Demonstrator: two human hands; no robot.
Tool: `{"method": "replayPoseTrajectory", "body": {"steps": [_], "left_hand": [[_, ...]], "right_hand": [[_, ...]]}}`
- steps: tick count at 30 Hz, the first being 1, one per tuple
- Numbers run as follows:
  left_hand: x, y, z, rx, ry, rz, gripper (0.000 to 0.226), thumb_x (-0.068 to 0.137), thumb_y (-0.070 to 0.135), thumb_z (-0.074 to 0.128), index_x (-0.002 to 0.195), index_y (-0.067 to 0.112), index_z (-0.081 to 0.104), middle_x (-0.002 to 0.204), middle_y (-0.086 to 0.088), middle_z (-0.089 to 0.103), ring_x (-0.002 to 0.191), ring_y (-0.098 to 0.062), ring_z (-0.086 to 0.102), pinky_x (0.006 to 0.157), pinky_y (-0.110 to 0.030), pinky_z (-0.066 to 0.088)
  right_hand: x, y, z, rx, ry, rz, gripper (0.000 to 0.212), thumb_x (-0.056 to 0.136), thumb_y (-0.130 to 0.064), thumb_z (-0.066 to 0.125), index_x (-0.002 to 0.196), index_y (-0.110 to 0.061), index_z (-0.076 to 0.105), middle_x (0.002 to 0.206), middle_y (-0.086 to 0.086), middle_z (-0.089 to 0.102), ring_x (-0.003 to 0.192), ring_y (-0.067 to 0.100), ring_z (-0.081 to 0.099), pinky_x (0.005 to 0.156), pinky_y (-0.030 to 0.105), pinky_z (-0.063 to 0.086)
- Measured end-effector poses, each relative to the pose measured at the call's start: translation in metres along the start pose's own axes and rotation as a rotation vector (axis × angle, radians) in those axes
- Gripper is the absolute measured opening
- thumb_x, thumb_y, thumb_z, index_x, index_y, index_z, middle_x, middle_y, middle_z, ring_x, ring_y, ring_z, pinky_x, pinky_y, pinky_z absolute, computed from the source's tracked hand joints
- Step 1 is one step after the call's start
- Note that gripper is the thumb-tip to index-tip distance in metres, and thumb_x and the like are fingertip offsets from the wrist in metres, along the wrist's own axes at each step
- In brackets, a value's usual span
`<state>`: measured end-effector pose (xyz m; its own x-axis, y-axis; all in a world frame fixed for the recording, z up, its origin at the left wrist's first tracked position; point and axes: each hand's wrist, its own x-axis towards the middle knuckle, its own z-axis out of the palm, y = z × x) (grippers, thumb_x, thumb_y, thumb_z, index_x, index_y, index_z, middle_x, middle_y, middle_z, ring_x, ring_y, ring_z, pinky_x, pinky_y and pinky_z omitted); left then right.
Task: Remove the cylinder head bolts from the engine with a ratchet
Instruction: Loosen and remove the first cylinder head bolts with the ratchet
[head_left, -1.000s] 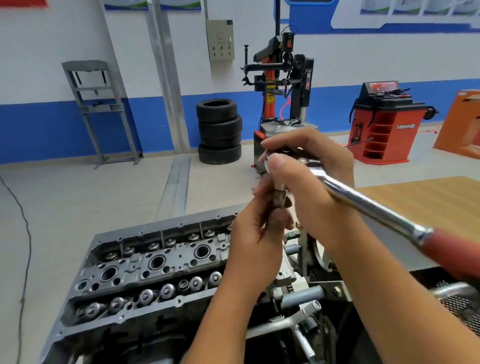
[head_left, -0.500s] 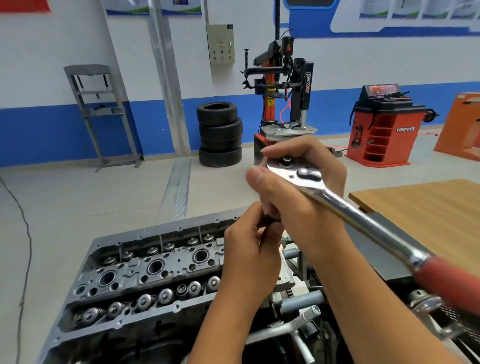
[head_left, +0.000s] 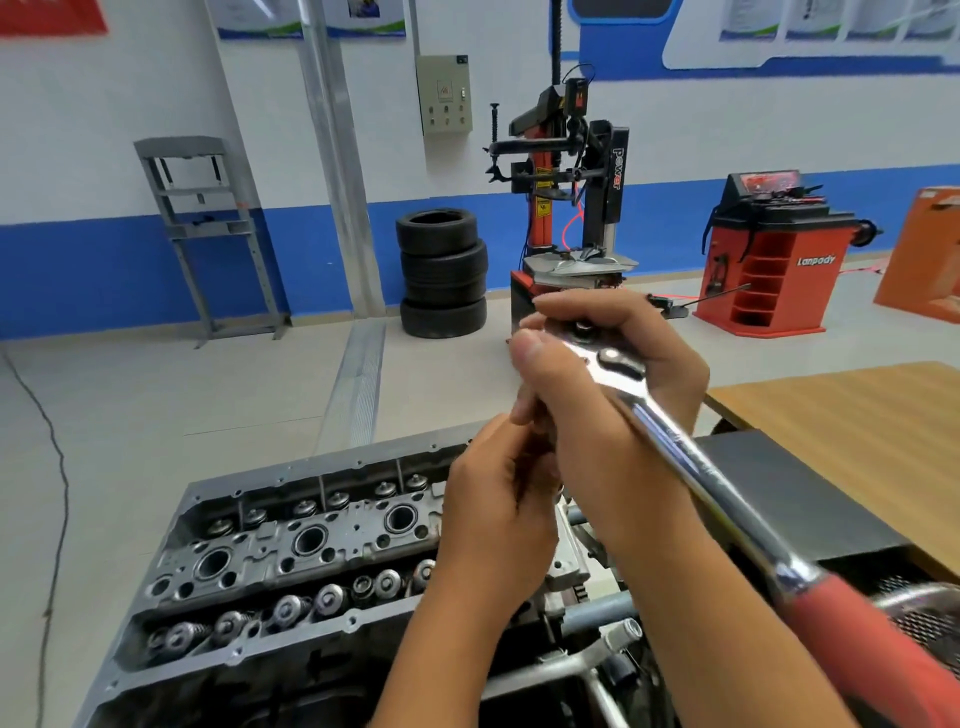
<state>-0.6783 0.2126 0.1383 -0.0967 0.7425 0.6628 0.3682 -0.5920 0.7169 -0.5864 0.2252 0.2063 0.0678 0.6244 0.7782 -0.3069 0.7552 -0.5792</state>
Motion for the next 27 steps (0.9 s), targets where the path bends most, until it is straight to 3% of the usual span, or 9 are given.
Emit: {"method": "replayPoseTrajectory", "body": {"steps": [3, 7, 10, 14, 16, 18, 20, 23, 27], "left_hand": [[-0.001, -0.004, -0.001, 0.031, -0.008, 0.038, 0.02, 0.098, 0.025, 0.05, 0.083, 0.037, 0.053, 0.079, 0.008, 0.055, 0.069, -0.019, 0.053, 0.058, -0.034, 0.044], [0.002, -0.009, 0.005, 0.128, -0.119, 0.021, 0.011, 0.103, 0.036, 0.043, 0.097, 0.031, 0.05, 0.078, 0.011, 0.059, 0.068, -0.015, 0.056, 0.059, -0.037, 0.044], [0.001, -0.007, 0.014, 0.082, -0.092, -0.012, 0.011, 0.102, 0.029, 0.043, 0.101, 0.037, 0.051, 0.079, 0.007, 0.064, 0.07, -0.018, 0.061, 0.064, -0.038, 0.051], [-0.004, -0.007, 0.018, -0.012, -0.023, -0.017, 0.018, 0.101, 0.035, 0.043, 0.091, 0.043, 0.055, 0.071, 0.014, 0.057, 0.061, -0.009, 0.051, 0.056, -0.023, 0.039], [-0.006, -0.006, 0.019, -0.007, 0.009, -0.029, 0.021, 0.099, 0.029, 0.044, 0.085, 0.04, 0.054, 0.066, 0.021, 0.053, 0.057, -0.003, 0.048, 0.055, -0.014, 0.035], [-0.007, -0.009, 0.018, -0.006, -0.001, -0.033, 0.017, 0.101, 0.026, 0.046, 0.096, 0.023, 0.061, 0.07, 0.018, 0.057, 0.057, -0.005, 0.05, 0.053, -0.018, 0.038], [-0.005, -0.011, 0.011, -0.033, -0.07, -0.024, 0.036, 0.103, 0.043, 0.047, 0.1, 0.009, 0.059, 0.077, 0.0, 0.062, 0.06, -0.012, 0.05, 0.055, -0.033, 0.043], [0.0, -0.011, 0.001, -0.074, -0.206, -0.038, 0.057, 0.099, 0.064, 0.047, 0.098, 0.007, 0.057, 0.085, -0.017, 0.062, 0.064, -0.018, 0.047, 0.061, -0.041, 0.043], [-0.001, -0.014, 0.001, -0.034, -0.17, -0.035, 0.037, 0.097, 0.055, 0.047, 0.097, 0.02, 0.061, 0.082, -0.006, 0.065, 0.065, -0.019, 0.053, 0.062, -0.039, 0.046]], "right_hand": [[0.01, -0.004, -0.004, 0.075, -0.162, 0.065, 0.016, 0.075, -0.01, 0.075, 0.091, -0.007, 0.072, 0.075, 0.02, 0.066, 0.047, 0.032, 0.057, 0.05, 0.032, 0.046], [0.035, -0.001, -0.022, 0.611, -0.412, 0.409, 0.03, 0.058, -0.016, 0.079, 0.085, -0.005, 0.069, 0.075, 0.021, 0.063, 0.037, 0.018, 0.04, 0.044, 0.021, 0.028], [0.035, 0.003, -0.024, 0.674, -0.372, 0.441, 0.033, 0.054, -0.017, 0.077, 0.085, -0.006, 0.068, 0.072, 0.02, 0.062, 0.035, 0.017, 0.036, 0.042, 0.021, 0.023], [0.011, -0.001, -0.013, 0.317, -0.17, 0.17, 0.022, 0.073, -0.014, 0.069, 0.093, -0.004, 0.069, 0.082, 0.019, 0.069, 0.041, 0.027, 0.05, 0.046, 0.027, 0.04], [0.009, 0.0, -0.01, 0.178, -0.172, 0.053, 0.021, 0.077, -0.012, 0.07, 0.096, -0.002, 0.07, 0.085, 0.019, 0.071, 0.044, 0.03, 0.057, 0.049, 0.029, 0.047], [0.019, 0.002, -0.013, 0.259, -0.283, 0.116, 0.021, 0.075, -0.011, 0.069, 0.093, -0.002, 0.07, 0.084, 0.023, 0.069, 0.04, 0.029, 0.053, 0.046, 0.027, 0.044], [0.033, 0.006, -0.018, 0.525, -0.422, 0.277, 0.024, 0.067, -0.012, 0.073, 0.088, -0.002, 0.07, 0.079, 0.026, 0.065, 0.035, 0.023, 0.042, 0.041, 0.022, 0.034], [0.048, 0.013, -0.022, 0.821, -0.513, 0.464, 0.033, 0.06, -0.02, 0.084, 0.084, -0.002, 0.07, 0.071, 0.024, 0.061, 0.032, 0.019, 0.031, 0.04, 0.019, 0.019], [0.038, 0.016, -0.019, 0.713, -0.404, 0.36, 0.029, 0.063, -0.017, 0.077, 0.086, -0.004, 0.069, 0.073, 0.023, 0.063, 0.035, 0.017, 0.036, 0.04, 0.021, 0.024]]}}
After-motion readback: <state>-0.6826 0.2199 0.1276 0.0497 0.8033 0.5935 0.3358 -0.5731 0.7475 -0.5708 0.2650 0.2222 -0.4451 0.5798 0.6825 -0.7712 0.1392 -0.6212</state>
